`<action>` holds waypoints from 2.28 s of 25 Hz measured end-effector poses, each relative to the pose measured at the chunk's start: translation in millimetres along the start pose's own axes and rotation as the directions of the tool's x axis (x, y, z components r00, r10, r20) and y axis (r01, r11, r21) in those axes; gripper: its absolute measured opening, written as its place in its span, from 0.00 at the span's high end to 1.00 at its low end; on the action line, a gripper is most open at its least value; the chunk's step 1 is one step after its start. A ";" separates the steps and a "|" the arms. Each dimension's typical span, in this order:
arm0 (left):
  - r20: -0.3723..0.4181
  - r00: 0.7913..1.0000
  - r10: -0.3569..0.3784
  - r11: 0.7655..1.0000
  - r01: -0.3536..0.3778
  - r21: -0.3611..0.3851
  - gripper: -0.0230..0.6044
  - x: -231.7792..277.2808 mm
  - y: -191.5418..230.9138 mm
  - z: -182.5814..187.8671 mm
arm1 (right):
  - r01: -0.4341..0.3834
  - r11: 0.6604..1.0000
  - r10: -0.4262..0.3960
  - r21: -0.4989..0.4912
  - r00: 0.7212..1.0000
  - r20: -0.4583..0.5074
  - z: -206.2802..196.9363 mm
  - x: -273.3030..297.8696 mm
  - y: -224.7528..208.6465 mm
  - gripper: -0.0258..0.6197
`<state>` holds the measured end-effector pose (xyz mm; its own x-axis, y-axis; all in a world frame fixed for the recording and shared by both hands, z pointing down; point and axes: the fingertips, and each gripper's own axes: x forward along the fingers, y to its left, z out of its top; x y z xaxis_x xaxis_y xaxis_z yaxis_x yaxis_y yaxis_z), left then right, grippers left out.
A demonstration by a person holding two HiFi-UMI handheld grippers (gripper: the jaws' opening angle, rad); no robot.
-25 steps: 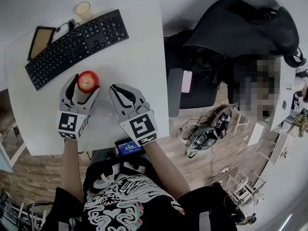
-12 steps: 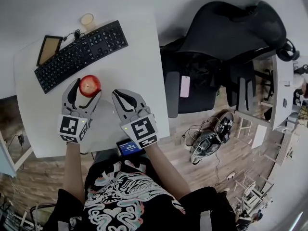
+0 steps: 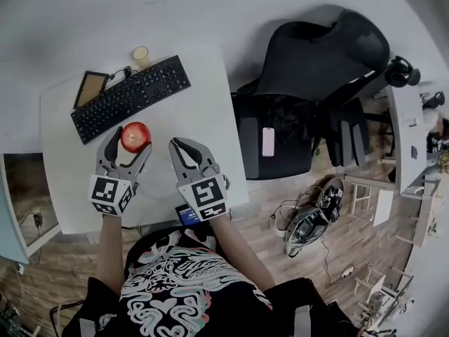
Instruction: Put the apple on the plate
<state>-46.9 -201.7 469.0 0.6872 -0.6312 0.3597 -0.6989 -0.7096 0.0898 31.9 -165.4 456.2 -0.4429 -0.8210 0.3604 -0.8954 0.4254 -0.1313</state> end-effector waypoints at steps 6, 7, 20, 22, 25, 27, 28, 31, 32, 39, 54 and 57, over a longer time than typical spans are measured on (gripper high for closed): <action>0.015 1.000 -0.016 1.000 0.016 0.014 0.39 -25.1 -14.5 9.7 | -0.013 1.000 0.013 -0.014 1.000 0.008 7.8 -15.3 26.5 0.91; 0.015 1.000 -0.021 1.000 0.020 0.016 0.38 -27.4 -17.9 9.4 | -0.015 1.000 0.015 -0.015 1.000 0.005 6.4 -18.1 29.3 0.91; -0.011 0.998 -0.060 0.998 0.060 -0.003 0.39 -59.3 -50.2 -19.7 | 0.013 1.000 -0.014 -0.026 1.000 -0.020 -14.8 -49.6 51.2 0.91; -0.008 0.998 -0.055 0.998 0.054 -0.016 0.39 -63.4 -53.0 -23.7 | 0.020 0.999 -0.020 -0.035 1.000 -0.011 -18.5 -53.0 52.7 0.91; -0.010 0.999 -0.050 0.998 0.049 -0.026 0.39 -70.3 -57.0 -31.3 | 0.006 0.999 -0.007 -0.043 1.000 -0.024 -25.9 -54.4 61.2 0.91; -0.016 0.999 -0.048 0.999 0.048 -0.020 0.39 -73.3 -58.7 -38.4 | -0.004 0.999 0.002 -0.048 0.999 -0.034 -29.5 -52.9 66.6 0.91; -0.019 0.999 -0.048 0.999 0.048 -0.016 0.39 -74.0 -59.3 -42.1 | -0.007 0.999 0.006 -0.047 0.999 -0.038 -31.1 -51.8 68.7 0.91; -0.029 0.998 -0.049 0.999 0.049 -0.012 0.39 -75.4 -60.4 -52.5 | -0.016 0.999 0.014 -0.043 0.999 -0.052 -37.3 -49.6 73.5 0.91; -0.033 0.998 -0.049 0.999 0.048 -0.014 0.39 -75.8 -60.4 -55.9 | -0.018 0.999 0.015 -0.044 0.998 -0.054 -38.5 -49.3 74.7 0.91; -0.052 0.997 -0.050 0.999 0.049 -0.015 0.39 -71.5 -59.3 -80.6 | -0.043 0.998 0.039 -0.037 0.995 -0.094 -58.2 -45.6 79.8 0.91; -0.060 0.996 -0.067 0.997 0.069 0.044 0.39 -31.7 -70.2 -135.8 | -0.068 0.997 0.061 -0.030 0.979 -0.195 -102.5 -32.6 67.8 0.91; -0.059 0.996 -0.071 0.996 0.074 0.056 0.39 -32.0 -70.4 -139.1 | -0.067 0.998 0.061 -0.022 0.976 -0.207 -104.4 -32.2 66.1 0.91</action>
<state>-47.2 -88.0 580.3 0.7221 -0.5595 0.4068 -0.6337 -0.7709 0.0645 -8.3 -71.1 532.4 -0.4780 -0.6967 0.5349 -0.8624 0.4877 -0.1354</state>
